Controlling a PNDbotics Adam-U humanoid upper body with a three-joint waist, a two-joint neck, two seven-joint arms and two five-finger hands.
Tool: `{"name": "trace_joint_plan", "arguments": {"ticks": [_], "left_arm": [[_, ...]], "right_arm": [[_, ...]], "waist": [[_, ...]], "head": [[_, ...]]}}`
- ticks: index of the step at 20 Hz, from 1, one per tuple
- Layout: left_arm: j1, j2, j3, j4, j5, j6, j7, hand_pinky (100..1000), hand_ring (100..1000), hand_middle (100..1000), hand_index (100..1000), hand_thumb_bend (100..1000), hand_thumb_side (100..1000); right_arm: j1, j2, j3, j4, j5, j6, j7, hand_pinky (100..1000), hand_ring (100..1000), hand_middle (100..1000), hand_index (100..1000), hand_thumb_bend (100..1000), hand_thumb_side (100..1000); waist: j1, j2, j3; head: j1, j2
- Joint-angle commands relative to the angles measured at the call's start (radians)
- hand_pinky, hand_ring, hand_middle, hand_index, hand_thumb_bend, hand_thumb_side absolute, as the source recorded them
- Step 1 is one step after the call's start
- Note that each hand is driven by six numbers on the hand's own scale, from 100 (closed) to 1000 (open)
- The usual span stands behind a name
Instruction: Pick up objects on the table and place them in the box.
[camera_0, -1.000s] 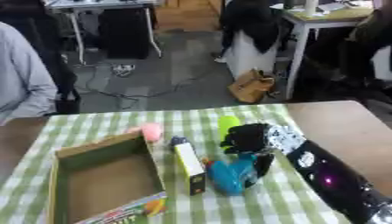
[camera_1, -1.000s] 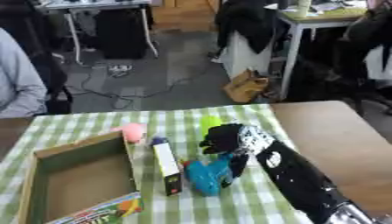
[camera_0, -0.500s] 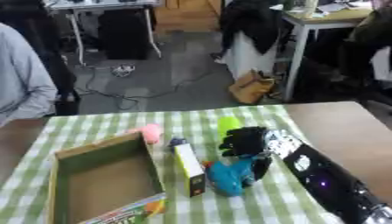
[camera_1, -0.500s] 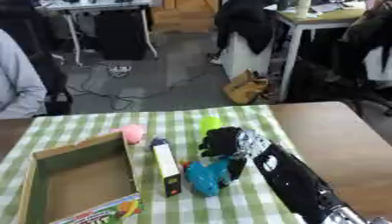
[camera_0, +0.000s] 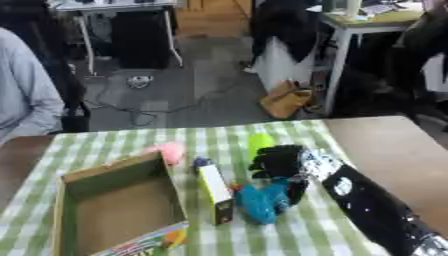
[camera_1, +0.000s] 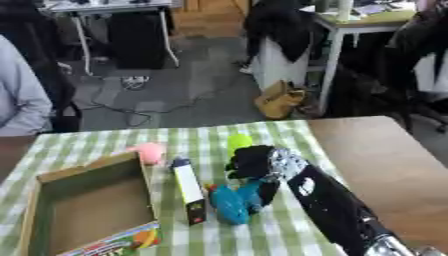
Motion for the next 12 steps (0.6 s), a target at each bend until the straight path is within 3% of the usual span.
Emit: {"name": "trace_joint_plan", "arguments": {"ticks": [1, 8, 10, 12], "left_arm": [[-0.02, 0.01, 0.007, -0.013, 0.0, -0.003, 0.003, 792, 835, 860, 921, 124, 1000], [-0.012, 0.012, 0.003, -0.013, 0.003, 0.0, -0.001, 792, 835, 860, 921, 123, 1000], [-0.008, 0.012, 0.0, -0.013, 0.005, 0.002, -0.004, 792, 835, 860, 921, 123, 1000], [-0.003, 0.014, -0.002, -0.013, 0.007, 0.003, -0.008, 792, 835, 860, 921, 124, 1000]], "right_arm": [[-0.003, 0.024, -0.011, 0.025, 0.014, 0.02, 0.009, 1000, 987, 975, 1000, 649, 834], [-0.025, 0.082, -0.054, 0.088, 0.078, 0.081, 0.048, 1000, 997, 986, 1000, 662, 815], [-0.036, 0.106, -0.073, 0.113, 0.107, 0.102, 0.064, 1000, 997, 986, 1000, 664, 817], [-0.044, 0.125, -0.087, 0.132, 0.134, 0.116, 0.074, 1000, 997, 984, 1000, 666, 813]], "waist": [[0.019, -0.003, 0.002], [0.021, -0.016, 0.0], [0.02, -0.025, 0.0], [0.017, -0.033, 0.001]], "head": [[-0.011, -0.012], [-0.035, -0.004], [-0.057, 0.007], [-0.106, 0.015]]}}
